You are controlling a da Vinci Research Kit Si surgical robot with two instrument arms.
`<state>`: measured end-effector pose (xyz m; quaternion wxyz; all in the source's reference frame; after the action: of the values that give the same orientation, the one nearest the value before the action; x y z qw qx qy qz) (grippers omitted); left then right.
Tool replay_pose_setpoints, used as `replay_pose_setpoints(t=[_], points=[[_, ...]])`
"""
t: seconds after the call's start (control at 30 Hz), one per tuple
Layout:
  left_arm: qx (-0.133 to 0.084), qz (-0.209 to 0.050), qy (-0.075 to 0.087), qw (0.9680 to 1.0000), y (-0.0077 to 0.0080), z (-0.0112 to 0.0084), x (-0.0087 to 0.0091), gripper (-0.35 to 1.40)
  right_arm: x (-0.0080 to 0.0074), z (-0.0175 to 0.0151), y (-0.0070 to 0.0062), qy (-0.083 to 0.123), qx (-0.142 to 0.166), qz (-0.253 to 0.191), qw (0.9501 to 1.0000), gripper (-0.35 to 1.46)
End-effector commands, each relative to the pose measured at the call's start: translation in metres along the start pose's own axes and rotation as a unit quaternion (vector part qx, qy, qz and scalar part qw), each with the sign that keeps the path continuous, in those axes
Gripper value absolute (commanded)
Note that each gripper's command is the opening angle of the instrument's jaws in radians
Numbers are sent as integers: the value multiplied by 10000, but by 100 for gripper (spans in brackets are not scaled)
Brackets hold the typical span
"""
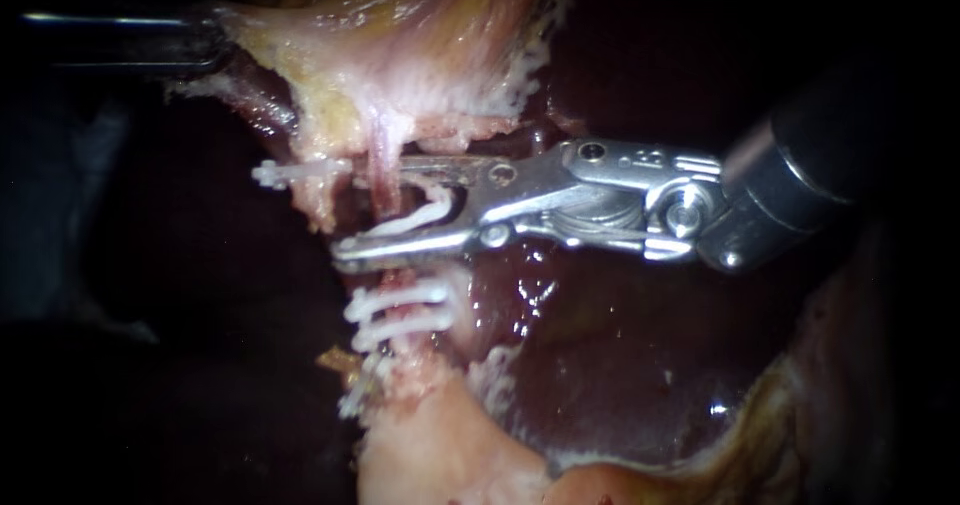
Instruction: Clipping third clip right tube
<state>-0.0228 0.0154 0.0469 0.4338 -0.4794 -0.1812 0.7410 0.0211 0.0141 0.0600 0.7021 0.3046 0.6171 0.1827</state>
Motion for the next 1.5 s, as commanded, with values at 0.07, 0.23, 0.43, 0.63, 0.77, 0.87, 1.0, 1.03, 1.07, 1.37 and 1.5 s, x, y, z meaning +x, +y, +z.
replay_pose_setpoints(t=[0.07, 0.23, 0.43, 0.63, 0.77, 0.87, 1.0, 1.03, 1.07, 1.37, 1.5], points=[[-5, -3, -1, 10000, -1, 0, -1, -35, 0, 5, 0, -9, 7, -8, 10000, 49], [-5, -3, -1, 10000, -1, 0, -1, -35, 0, 10, 0, -18, 81, -25, 10000, 49], [-5, -3, -2, 10000, -3, 0, -1, -35, 5, 11, -7, 85, 255, 10, 9996, 49], [-6, -3, -2, 10000, -3, 0, -1, -35, 25, 11, -28, 321, 543, 40, 9980, 49], [-6, -2, -2, 10000, -4, -1, -1, -35, 38, 11, -40, 398, 627, 91, 9972, 47], [-7, -2, -2, 10000, -4, -1, -1, -35, 45, 11, -44, 415, 656, 133, 9969, 47], [-6, -3, -2, 10000, -4, -1, -1, -35, 46, 10, -45, 412, 666, 224, 9967, 45], [-6, -2, -2, 10000, -4, -1, -1, -35, 46, 10, -44, 410, 668, 254, 9966, 43], [-6, -2, -2, 10000, -4, -1, -1, -35, 45, 9, -44, 409, 670, 283, 9965, 42], [-4, -3, -2, 10000, -4, -1, -1, -35, 46, 6, -44, 400, 668, 552, 9954, 24], [-4, -3, -2, 10000, -4, -1, -1, -35, 46, 4, -43, 404, 642, 616, 9952, 16]])
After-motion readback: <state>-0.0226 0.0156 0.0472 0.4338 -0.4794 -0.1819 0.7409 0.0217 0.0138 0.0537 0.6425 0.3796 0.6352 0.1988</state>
